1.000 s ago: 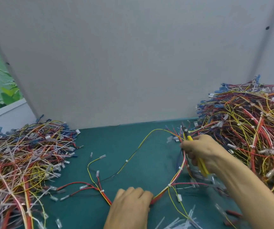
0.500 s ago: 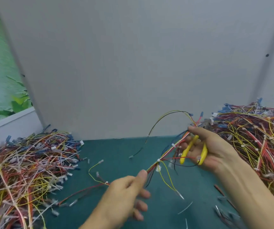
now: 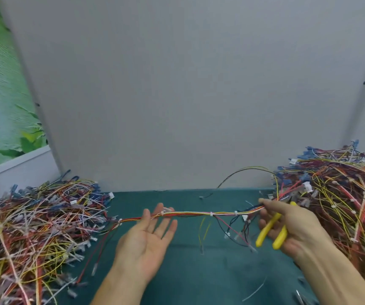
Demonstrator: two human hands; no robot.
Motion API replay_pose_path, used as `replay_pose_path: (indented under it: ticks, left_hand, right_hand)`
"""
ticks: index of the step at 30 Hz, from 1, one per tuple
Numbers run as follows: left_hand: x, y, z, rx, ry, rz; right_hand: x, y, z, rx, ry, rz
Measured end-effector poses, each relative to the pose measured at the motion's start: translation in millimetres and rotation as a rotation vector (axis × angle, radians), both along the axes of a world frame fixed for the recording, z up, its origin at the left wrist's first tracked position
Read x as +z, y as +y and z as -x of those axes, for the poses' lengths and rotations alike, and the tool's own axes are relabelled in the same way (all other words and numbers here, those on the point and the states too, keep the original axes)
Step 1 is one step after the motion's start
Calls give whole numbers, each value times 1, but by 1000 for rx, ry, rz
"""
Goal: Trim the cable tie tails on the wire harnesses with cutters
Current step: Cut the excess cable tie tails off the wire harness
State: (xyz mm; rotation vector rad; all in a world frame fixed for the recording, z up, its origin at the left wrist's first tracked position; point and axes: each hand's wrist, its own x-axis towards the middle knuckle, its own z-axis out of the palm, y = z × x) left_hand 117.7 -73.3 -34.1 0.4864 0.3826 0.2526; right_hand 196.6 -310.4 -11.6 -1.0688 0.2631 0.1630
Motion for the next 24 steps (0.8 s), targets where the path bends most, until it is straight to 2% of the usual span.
replay_pose_path:
  ticks: [5,7,9,11,13,19,24]
  left_hand:
    - [-7,26,-1,162,31,-44]
    - [-9,31,-1,214,20,-227]
    - [-8,29,-1,229,14,-508]
    - [-4,20,-1,166,-14,-740]
    - [-1,9,-1,65,-43,-865]
    - [-5,-10,1,-125,-50,-965]
    - [-9,-18,1,-169,-51,-1008]
  right_hand:
    - [-2,-15,-10,-80,-99,106]
    - [-1,-17,-9,-109,-188,186]
    - [2,-12,-3,-86,-298,284]
    - [6,-4,5,-16,-390,376]
    - [8,6,14,88,-435,420]
    - [2,35,34,410,-342,401]
    - [1,38,35,495,-309,341]
